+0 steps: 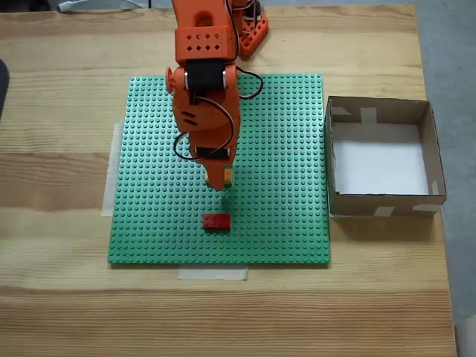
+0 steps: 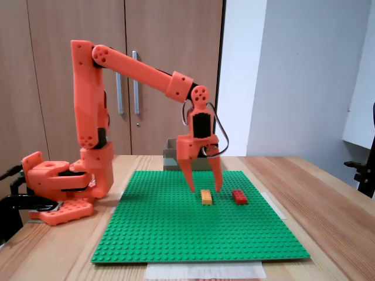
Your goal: Pick the yellow lego block and put it in the box.
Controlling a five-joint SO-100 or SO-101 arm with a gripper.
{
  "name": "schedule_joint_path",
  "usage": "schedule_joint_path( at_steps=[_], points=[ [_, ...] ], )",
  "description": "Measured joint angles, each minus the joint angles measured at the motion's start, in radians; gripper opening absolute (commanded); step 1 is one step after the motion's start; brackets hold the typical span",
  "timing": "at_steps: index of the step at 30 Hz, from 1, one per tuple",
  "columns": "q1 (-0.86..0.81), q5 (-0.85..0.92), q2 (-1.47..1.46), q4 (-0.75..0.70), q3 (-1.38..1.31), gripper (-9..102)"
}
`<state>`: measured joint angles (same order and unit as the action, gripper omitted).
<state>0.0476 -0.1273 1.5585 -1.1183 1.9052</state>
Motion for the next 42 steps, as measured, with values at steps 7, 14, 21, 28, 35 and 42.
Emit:
schedule_joint_path(
  at_steps=[7, 14, 21, 28, 35, 42],
  points=[
    [-0.011, 0.0, 0.0, 0.02, 0.014, 25],
    [-0.012, -0.009, 0.0, 0.021, 0.02, 24],
    [-0.012, -0.009, 0.0, 0.021, 0.02, 24],
    [-0.012, -0.006, 0.0, 0.028, 0.02, 24],
    [-0.012, 0.008, 0.0, 0.035, 0.02, 15],
    [-0.012, 0.04, 0.0, 0.067, 0.02, 3]
  ],
)
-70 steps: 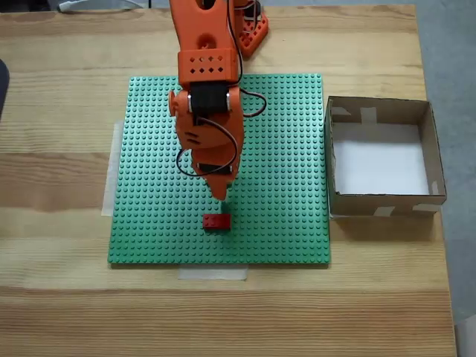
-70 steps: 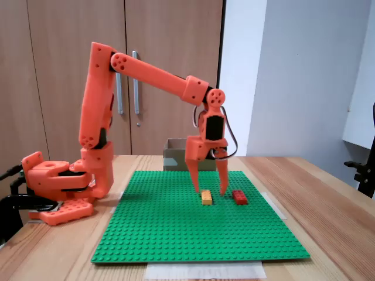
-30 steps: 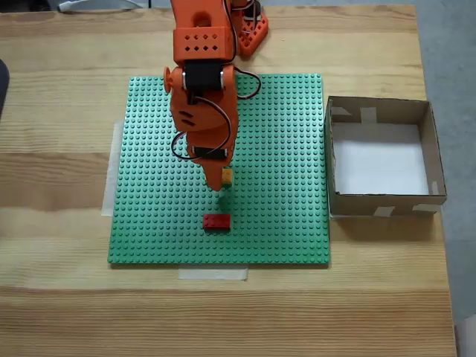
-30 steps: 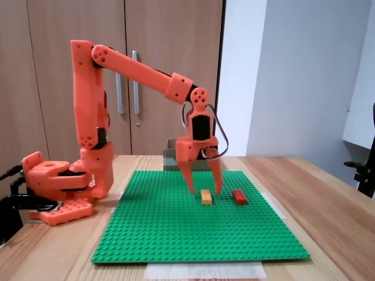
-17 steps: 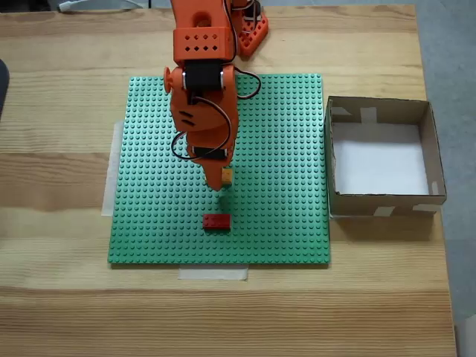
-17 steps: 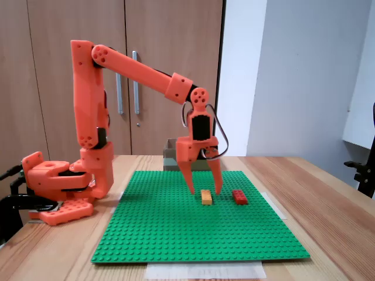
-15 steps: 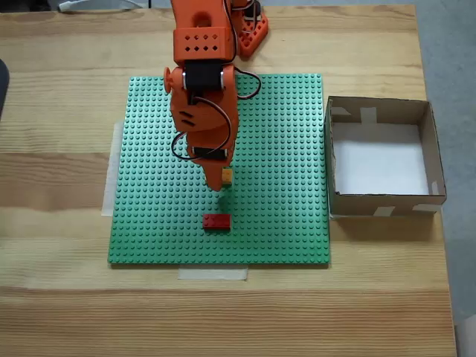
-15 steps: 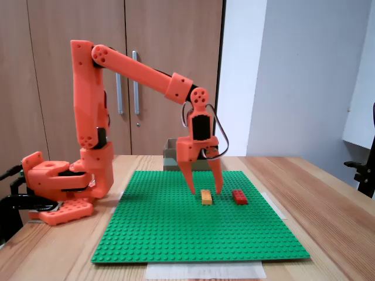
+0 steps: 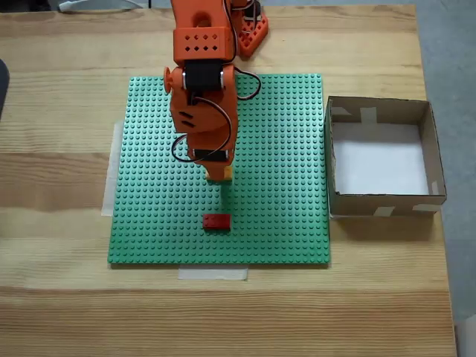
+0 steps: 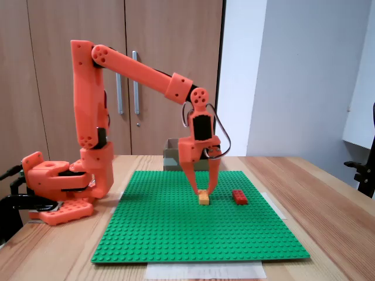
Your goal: Pick the yellow lego block and put it in the box.
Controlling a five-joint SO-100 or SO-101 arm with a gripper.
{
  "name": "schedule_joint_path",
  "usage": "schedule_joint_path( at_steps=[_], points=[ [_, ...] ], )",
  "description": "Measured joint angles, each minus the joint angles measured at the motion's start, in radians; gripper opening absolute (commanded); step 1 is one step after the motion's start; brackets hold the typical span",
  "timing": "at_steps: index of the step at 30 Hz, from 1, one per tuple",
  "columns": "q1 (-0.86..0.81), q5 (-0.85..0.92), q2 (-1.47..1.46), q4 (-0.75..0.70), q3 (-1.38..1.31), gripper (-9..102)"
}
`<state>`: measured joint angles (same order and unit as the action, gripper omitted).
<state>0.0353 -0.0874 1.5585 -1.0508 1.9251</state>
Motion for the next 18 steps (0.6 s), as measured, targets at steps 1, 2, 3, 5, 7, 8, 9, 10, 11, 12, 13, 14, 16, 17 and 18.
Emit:
schedule_joint_path(
  at_steps=[1, 2, 3, 5, 7, 8, 9, 10, 11, 12, 13, 14, 16, 17, 18],
  points=[
    [0.0, 0.002, 0.0, 0.003, 0.0, 3],
    [0.0, 0.002, 0.0, 0.005, 0.0, 1],
    [-0.002, 0.003, 0.0, 0.008, 0.0, 0],
    [-0.009, 0.006, 0.0, 0.009, 0.0, -1],
    [-0.014, 0.006, 0.0, 0.011, 0.0, -1],
    [-0.014, 0.009, 0.0, 0.011, 0.0, -1],
    [-0.014, 0.012, 0.0, 0.011, 0.0, -1],
    [-0.014, 0.014, 0.0, 0.011, 0.0, -1],
    [-0.014, 0.014, 0.0, 0.011, 0.0, -1],
    [-0.014, 0.014, 0.0, 0.011, 0.0, -1],
    [-0.014, 0.014, 0.0, 0.008, 0.0, -1],
    [-0.014, 0.014, 0.0, -0.002, 0.0, -1],
    [-0.014, 0.014, 0.0, -0.025, -0.005, -1],
    [-0.014, 0.014, 0.0, -0.032, -0.008, -1],
    [-0.014, 0.012, 0.0, -0.041, -0.017, -1]
  ],
)
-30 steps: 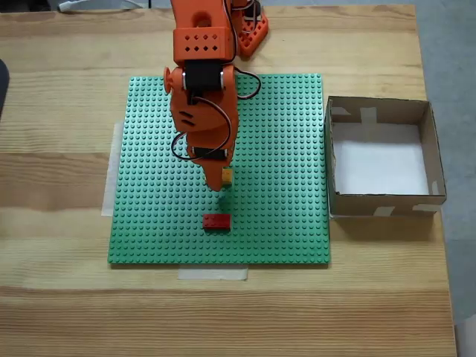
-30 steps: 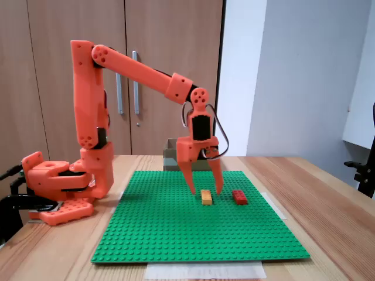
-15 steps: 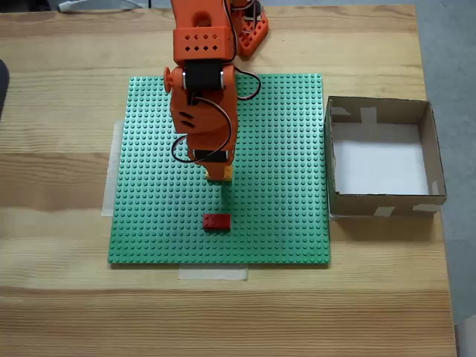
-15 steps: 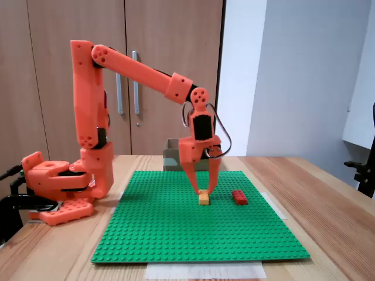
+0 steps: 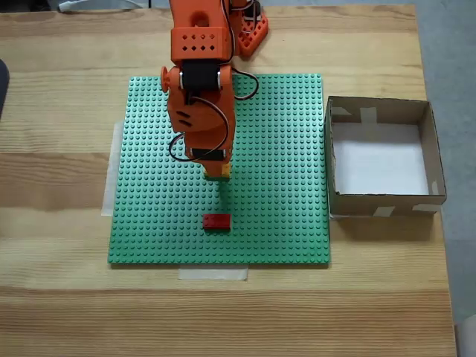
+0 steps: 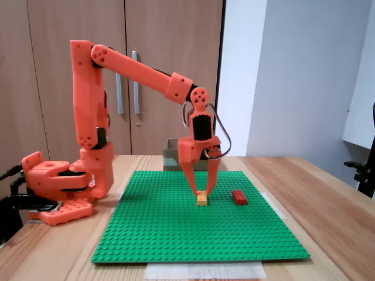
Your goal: Pick the yellow lego block and put it in the box.
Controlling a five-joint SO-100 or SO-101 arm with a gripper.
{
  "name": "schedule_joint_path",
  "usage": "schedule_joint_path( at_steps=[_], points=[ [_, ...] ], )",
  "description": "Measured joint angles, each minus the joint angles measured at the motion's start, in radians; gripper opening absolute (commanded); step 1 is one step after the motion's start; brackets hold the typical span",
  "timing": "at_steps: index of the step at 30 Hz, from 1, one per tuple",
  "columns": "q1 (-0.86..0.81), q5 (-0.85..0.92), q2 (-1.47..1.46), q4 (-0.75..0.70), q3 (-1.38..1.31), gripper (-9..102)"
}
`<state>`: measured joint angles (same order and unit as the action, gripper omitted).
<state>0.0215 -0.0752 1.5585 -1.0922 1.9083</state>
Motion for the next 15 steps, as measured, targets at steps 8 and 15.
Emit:
schedule_joint_path(
  at_steps=[8, 15],
  points=[
    [0.015, -0.025, 0.023, -0.071, -0.069, -1],
    [0.044, -0.049, 0.098, -0.118, -0.072, -1]
  ],
)
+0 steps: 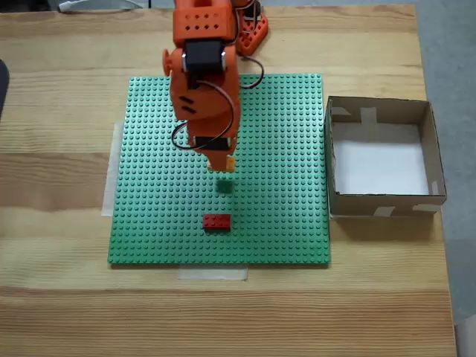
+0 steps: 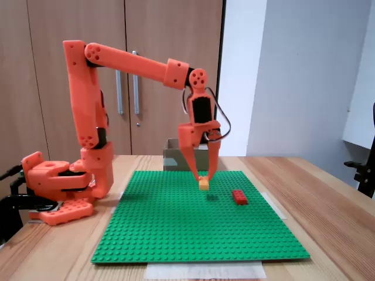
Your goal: Pick the yellow lego block and put it in the box.
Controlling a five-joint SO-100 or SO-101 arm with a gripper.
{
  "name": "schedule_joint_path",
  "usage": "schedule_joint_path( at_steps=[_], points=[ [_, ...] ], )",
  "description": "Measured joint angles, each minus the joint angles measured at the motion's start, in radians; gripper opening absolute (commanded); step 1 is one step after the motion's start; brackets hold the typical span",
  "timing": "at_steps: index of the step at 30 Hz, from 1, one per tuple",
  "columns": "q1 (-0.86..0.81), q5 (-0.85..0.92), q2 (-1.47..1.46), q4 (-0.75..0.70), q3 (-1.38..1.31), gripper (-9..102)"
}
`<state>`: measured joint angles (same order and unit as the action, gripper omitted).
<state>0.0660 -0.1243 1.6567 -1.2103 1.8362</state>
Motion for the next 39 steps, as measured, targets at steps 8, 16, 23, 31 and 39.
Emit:
schedule_joint_path(
  at_steps=[8, 16, 23, 31, 39],
  points=[
    [0.021, -0.011, 0.063, -0.028, 0.0, -1],
    [0.023, 0.025, 0.071, -0.048, 0.0, 3],
    [0.014, 0.041, 0.072, -0.051, 0.008, 5],
    [0.005, 0.046, 0.078, -0.034, 0.025, 11],
    [0.005, 0.048, 0.078, -0.034, 0.025, 13]
  ],
)
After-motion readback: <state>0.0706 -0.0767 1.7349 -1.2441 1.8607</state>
